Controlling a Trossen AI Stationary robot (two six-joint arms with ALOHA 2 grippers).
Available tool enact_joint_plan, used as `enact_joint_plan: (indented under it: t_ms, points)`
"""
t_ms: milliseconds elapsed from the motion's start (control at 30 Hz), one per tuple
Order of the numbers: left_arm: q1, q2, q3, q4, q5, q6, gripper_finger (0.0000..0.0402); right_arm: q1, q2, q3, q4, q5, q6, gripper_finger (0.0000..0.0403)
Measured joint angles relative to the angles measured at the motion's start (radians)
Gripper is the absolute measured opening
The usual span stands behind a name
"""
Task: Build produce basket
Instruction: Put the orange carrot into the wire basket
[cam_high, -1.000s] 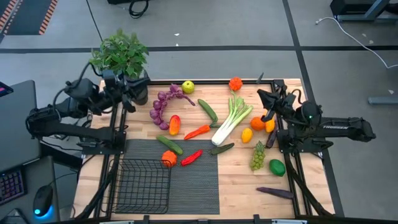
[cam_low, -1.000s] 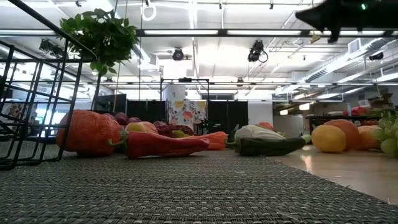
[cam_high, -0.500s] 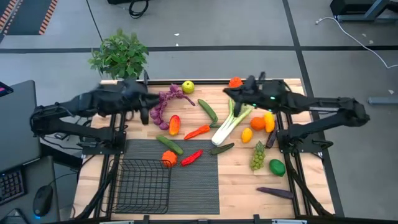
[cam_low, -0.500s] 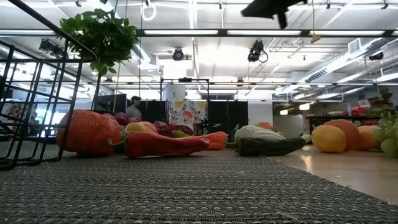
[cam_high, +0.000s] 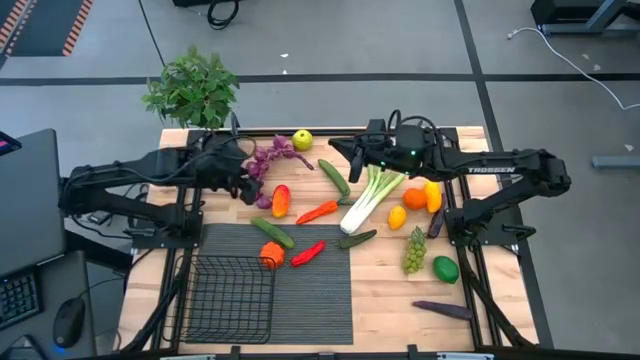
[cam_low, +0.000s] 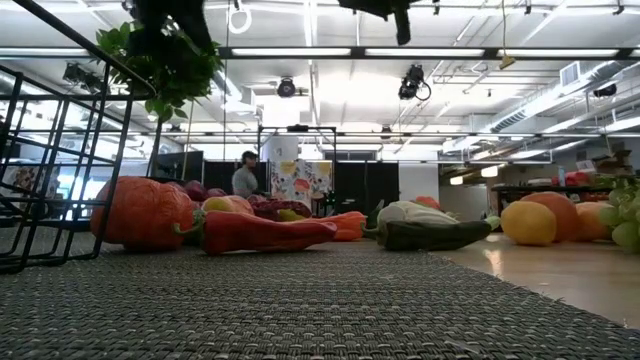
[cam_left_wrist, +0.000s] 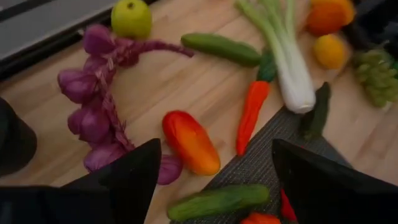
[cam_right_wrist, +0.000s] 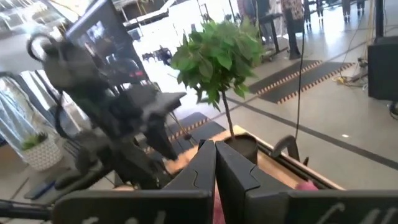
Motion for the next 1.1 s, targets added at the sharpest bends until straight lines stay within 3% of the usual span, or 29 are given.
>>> enact_joint_plan:
  t_ms: [200,433,533,700,900,1000,1100]
  points:
    - [0.056,0.163,-0.004,-0.007,0.003,-0.051,0.0314,0.000,0.000,0.000,0.017,-0.043,0.000,0.0016]
    - [0.111,0.357,-0.004,0.007,0.139,-0.128,0.0314,-0.046,-0.011,0.000,-0.068,-0.060,0.074,0.0030]
    - [0.111,0.408,-0.004,0.009,0.167,-0.151,0.0314,-0.074,-0.010,-0.001,-0.137,-0.128,0.080,0.0050]
    - [0.104,0.400,-0.004,0.027,0.193,-0.203,0.0314,-0.108,-0.015,-0.001,-0.310,-0.262,0.080,0.0111]
    - [0.102,0.318,0.043,0.038,0.193,-0.189,0.0314,-0.137,0.002,-0.001,-0.425,-0.379,-0.011,0.0224]
    - [0.104,0.270,0.095,0.043,0.188,-0.147,0.0314,-0.133,0.035,0.003,-0.437,-0.401,-0.077,0.0267]
    - [0.104,0.236,0.142,0.040,0.183,-0.098,0.0314,-0.128,0.097,0.036,-0.509,-0.400,-0.096,0.0281]
